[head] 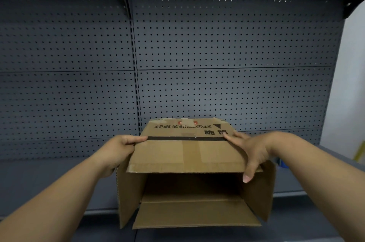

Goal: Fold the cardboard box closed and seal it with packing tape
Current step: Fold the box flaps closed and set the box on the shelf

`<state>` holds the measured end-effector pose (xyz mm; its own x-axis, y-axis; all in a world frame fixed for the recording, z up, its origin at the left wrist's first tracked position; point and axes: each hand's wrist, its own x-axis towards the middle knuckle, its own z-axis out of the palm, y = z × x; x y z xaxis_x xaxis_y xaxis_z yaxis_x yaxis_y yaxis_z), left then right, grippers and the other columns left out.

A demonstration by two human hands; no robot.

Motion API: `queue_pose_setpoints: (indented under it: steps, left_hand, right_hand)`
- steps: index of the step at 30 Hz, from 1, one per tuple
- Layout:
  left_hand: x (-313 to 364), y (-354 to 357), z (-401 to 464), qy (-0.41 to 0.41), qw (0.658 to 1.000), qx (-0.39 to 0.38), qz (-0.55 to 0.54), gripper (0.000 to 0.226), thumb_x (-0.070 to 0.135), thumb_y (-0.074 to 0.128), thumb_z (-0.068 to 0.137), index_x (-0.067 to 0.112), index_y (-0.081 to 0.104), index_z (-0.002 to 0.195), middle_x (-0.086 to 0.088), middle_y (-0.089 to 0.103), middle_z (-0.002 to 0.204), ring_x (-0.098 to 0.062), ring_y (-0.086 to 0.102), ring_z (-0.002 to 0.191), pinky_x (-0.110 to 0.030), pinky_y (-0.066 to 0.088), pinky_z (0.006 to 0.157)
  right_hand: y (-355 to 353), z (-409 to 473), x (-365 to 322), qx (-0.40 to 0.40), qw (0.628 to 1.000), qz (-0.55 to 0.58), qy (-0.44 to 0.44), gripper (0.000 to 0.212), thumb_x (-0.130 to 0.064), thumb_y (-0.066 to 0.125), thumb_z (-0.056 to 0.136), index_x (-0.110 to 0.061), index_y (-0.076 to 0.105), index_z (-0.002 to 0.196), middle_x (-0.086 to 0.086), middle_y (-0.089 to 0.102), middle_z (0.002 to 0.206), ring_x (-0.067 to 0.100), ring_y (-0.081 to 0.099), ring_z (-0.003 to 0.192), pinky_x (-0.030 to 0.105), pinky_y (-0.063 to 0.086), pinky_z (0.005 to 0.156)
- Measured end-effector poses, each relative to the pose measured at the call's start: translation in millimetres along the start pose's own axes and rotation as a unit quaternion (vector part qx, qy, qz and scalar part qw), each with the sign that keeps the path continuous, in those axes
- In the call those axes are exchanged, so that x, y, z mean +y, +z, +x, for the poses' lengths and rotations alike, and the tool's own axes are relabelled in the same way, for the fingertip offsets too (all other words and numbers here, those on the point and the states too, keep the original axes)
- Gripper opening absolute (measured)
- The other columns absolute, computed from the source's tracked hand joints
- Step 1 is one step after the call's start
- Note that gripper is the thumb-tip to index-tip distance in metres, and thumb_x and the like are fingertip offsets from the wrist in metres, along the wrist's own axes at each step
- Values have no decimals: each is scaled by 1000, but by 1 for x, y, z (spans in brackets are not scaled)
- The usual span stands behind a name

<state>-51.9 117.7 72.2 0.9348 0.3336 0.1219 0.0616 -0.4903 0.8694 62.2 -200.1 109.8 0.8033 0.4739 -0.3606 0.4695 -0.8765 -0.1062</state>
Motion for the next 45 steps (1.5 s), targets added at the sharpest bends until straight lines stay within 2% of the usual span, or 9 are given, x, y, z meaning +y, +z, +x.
queue_pose_setpoints:
  steps: [7, 12, 17, 25, 30, 33, 36, 40, 45]
  left_hand:
    - [-11, 0, -10, -19, 997, 0, -74, 29, 19, 48, 96, 36, 68, 107, 7, 67, 103, -19, 64, 96, -38, 52, 85]
    - [-19, 1, -9, -14, 999, 5, -46, 23, 12, 46, 95, 20, 67, 103, 6, 67, 82, -15, 61, 76, -30, 47, 75]
    - [-21, -1, -6, 74, 997, -10, 12, 23, 37, 45, 95, 31, 62, 109, 19, 63, 107, 2, 56, 101, -26, 39, 95]
    - [-31, 16, 10, 159, 966, 156, 128, 6, 28, 47, 95, 29, 53, 95, 18, 55, 80, -3, 51, 76, -13, 37, 63]
    - [-34, 31, 12, 162, 959, 206, 108, 24, 33, 42, 96, 17, 45, 114, 5, 60, 90, -20, 57, 84, -24, 38, 56]
    - [-32, 37, 10, 165, 960, 214, 71, 58, 32, 43, 96, 29, 14, 145, -7, 61, 120, -17, 55, 93, -31, 40, 69]
    - [-30, 44, 8, 166, 953, 229, 105, 79, 35, 44, 94, 48, -24, 132, -14, 62, 116, -24, 60, 89, -33, 44, 73]
    - [-29, 48, 10, 165, 944, 249, 141, 79, 38, 43, 94, 52, -30, 122, -14, 59, 75, -26, 57, 64, -38, 46, 58]
    - [-35, 49, 12, 220, 932, 250, 142, 77, 33, 44, 95, 51, -21, 131, -4, 57, 82, -23, 58, 72, -34, 45, 67]
  right_hand:
    - [-8, -17, 17, 57, 978, 177, -93, 92, -36, 79, 68, -34, 27, 144, -5, 30, 148, 13, 32, 131, 24, 27, 105]
    - [-10, -12, 24, 173, 924, 321, -111, 61, -66, 70, 51, -30, 68, 100, -6, 65, 104, 13, 64, 97, 35, 51, 95]
    - [-8, -1, 24, 278, 889, 354, -88, 55, -63, 58, 69, -23, 59, 105, -7, 63, 101, 18, 71, 79, 28, 58, 75]
    - [0, 9, 47, 189, 864, 451, -121, 19, -16, 61, 87, -14, 63, 106, 7, 70, 101, 18, 68, 93, 28, 54, 88]
    - [12, 9, 72, 88, 889, 431, -126, 72, 23, 50, 79, -32, 48, 126, -4, 48, 139, 11, 48, 124, 28, 41, 100]
    - [18, 12, 71, 0, 926, 356, -125, 111, 3, 76, 65, -35, 10, 147, -11, 20, 151, 13, 15, 142, 33, 21, 112]
    - [25, 21, 64, 28, 945, 304, -119, 126, -33, 89, 49, -37, 8, 145, -10, 18, 154, 12, 15, 141, 33, 15, 113]
    - [38, 32, 54, 214, 947, 231, -69, 103, -42, 85, 56, -26, 26, 139, -12, 41, 132, 10, 37, 124, 28, 32, 103]
    - [55, 48, 39, 361, 894, 263, -30, 73, -42, 83, 60, -17, 45, 118, -1, 53, 115, 13, 48, 101, 26, 40, 81]
